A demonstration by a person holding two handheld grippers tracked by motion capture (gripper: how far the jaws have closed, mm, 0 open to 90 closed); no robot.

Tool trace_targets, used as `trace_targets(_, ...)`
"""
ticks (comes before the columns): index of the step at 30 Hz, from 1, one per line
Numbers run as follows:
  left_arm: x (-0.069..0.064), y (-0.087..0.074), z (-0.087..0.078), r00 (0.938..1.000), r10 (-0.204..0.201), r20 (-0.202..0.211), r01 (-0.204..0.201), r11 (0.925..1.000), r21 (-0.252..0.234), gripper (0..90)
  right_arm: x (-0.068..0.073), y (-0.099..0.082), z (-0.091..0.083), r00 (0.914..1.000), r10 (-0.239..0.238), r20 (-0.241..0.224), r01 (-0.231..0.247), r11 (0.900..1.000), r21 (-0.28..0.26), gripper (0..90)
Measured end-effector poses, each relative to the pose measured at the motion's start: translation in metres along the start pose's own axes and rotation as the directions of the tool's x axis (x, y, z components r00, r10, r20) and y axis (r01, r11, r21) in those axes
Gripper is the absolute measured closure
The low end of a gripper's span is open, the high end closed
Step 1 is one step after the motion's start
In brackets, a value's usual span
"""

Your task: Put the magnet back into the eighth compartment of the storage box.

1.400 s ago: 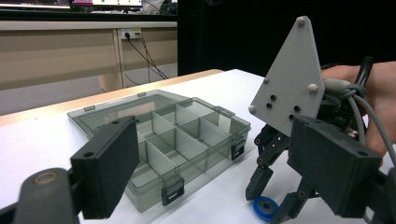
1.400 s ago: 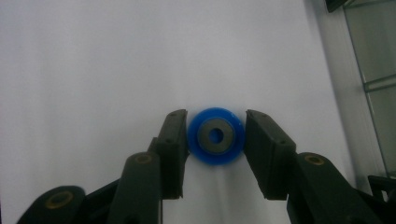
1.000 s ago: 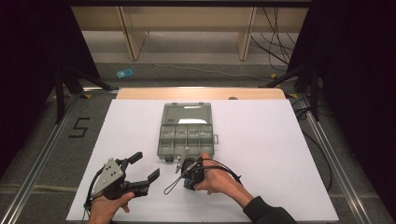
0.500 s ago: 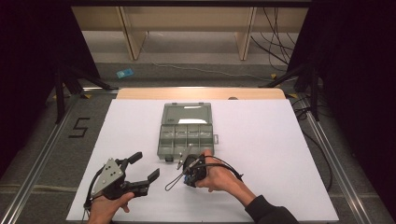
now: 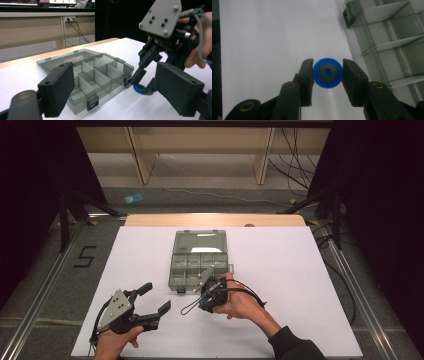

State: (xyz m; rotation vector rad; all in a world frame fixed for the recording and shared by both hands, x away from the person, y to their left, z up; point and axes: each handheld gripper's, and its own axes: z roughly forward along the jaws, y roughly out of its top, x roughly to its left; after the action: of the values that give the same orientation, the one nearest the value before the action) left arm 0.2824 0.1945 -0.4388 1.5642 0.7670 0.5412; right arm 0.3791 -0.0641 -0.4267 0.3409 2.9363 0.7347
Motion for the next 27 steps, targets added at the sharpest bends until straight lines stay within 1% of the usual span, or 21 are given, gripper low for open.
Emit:
trace_targets(2,0.000,0.000,0.000,1.0000,-0.001,0.001,0.001,1.0000,0.000,16.2,-0.003,0.000,-0.005,0.9999,0.002,0.010,-0.002,0.9999,-0.014,62.4)
trace_targets(3,0.000,0.000,0.000,1.0000,-0.001,0.001,0.001,1.0000,0.000,16.2,-0.003,0.000,-0.005,0.9999,0.002,0.010,-0.002,0.9999,-0.014,62.4)
trace_targets(4,0.000,0.000,0.000,1.0000,-0.002,0.001,0.002,1.0000,0.000,16.2,-0.004,0.000,-0.008,0.9998,0.009,0.019,-0.008,0.9997,-0.022,62.4)
trace_targets(5,0.000,0.000,0.000,1.0000,0.002,0.001,-0.002,1.0000,0.000,16.2,-0.006,-0.001,-0.012,0.9996,0.008,0.028,-0.007,0.9993,-0.037,62.4)
trace_targets(6,0.000,0.000,0.000,1.0000,0.001,0.001,-0.001,1.0000,0.000,16.3,-0.009,-0.001,-0.019,0.9991,0.019,0.039,-0.016,0.9980,-0.062,62.4)
trace_targets(7,0.000,0.000,0.000,1.0000,0.001,0.001,-0.001,1.0000,0.000,16.3,-0.009,-0.001,-0.019,0.9991,0.019,0.039,-0.016,0.9980,-0.062,62.4)
trace_targets(8,0.000,0.000,0.000,1.0000,0.001,0.001,-0.001,1.0000,0.000,16.3,-0.011,-0.002,-0.023,0.9989,0.017,0.044,-0.014,0.9972,-0.074,62.4)
trace_targets(11,0.000,0.000,0.000,1.0000,0.001,0.002,-0.001,1.0000,0.000,16.2,-0.014,-0.004,-0.030,0.9972,0.031,0.069,-0.024,0.9955,-0.092,62.4)
trace_targets(12,0.000,0.000,0.000,1.0000,0.001,0.002,-0.001,1.0000,0.000,16.2,-0.016,-0.004,-0.033,0.9968,0.038,0.069,-0.031,0.9941,-0.104,62.4)
trace_targets(14,0.000,0.000,0.000,1.0000,0.002,0.002,-0.002,1.0000,0.000,16.2,-0.017,-0.005,-0.035,0.9961,0.043,0.077,-0.035,0.9939,-0.104,62.4)
trace_targets(15,0.000,0.000,0.000,1.0000,0.001,0.002,-0.001,1.0000,-0.001,16.2,-0.018,-0.006,-0.036,0.9965,0.042,0.073,-0.034,0.9940,-0.104,62.4)
trace_targets(17,0.000,0.000,0.000,1.0000,0.001,0.002,-0.001,1.0000,0.000,16.3,-0.019,-0.006,-0.037,0.9953,0.044,0.087,-0.035,0.9943,-0.101,62.4)
trace_targets(21,0.000,0.000,0.000,1.0000,0.000,0.001,0.000,1.0000,-0.001,16.3,-0.023,-0.008,-0.040,0.9943,0.053,0.092,-0.044,0.9934,-0.106,62.4)
trace_targets(24,0.000,0.000,0.000,1.0000,-0.001,0.001,0.001,1.0000,-0.001,16.3,-0.025,-0.010,-0.041,0.9922,0.061,0.109,-0.048,0.9925,-0.112,62.4)
trace_targets(27,0.000,0.000,0.000,1.0000,-0.001,0.000,0.001,1.0000,-0.002,16.3,-0.027,-0.011,-0.042,0.9908,0.069,0.117,-0.056,0.9920,-0.114,62.4)
